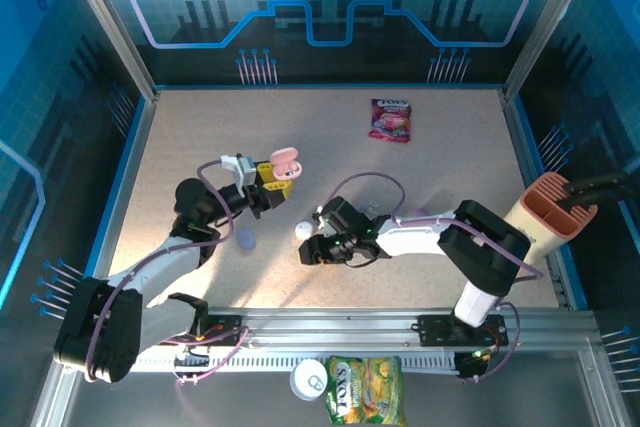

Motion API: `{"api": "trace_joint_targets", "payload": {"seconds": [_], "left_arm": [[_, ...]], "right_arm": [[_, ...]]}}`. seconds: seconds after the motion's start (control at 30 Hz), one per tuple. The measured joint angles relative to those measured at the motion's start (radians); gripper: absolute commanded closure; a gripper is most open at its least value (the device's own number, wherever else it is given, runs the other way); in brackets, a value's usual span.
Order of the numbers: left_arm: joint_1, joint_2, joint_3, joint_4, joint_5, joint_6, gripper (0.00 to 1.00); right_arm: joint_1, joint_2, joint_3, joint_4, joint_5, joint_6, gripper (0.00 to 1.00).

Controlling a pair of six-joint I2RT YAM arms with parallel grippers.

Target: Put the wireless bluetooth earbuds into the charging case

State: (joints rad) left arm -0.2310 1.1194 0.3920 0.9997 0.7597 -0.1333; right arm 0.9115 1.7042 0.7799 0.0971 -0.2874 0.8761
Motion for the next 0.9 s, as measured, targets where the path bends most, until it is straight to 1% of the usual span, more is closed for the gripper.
{"api": "trace_joint_targets", "payload": {"seconds": [0.2, 0.37, 0.57, 0.73, 0.9], "left_arm": [[0.0, 0.0, 0.0, 0.0, 0.0, -0.004, 0.61], [0.0, 0.0, 0.0, 0.001, 0.0, -0.015, 0.61], [0.012, 0.002, 0.0, 0.01, -0.005, -0.026, 0.61], [0.063, 0.037, 0.0, 0.06, -0.034, -0.058, 0.61], [0.148, 0.074, 0.011, 0.1, -0.049, -0.106, 0.62]], "right_arm": [[-0.034, 0.027, 0.049, -0.044, 0.003, -0.047, 0.48], [-0.034, 0.062, 0.096, -0.057, -0.004, -0.076, 0.48], [-0.035, 0.062, 0.143, -0.106, 0.01, -0.135, 0.47], [-0.021, 0.034, 0.177, -0.22, 0.108, -0.208, 0.46], [0.045, 0.011, 0.259, -0.38, 0.25, -0.274, 0.46]]}}
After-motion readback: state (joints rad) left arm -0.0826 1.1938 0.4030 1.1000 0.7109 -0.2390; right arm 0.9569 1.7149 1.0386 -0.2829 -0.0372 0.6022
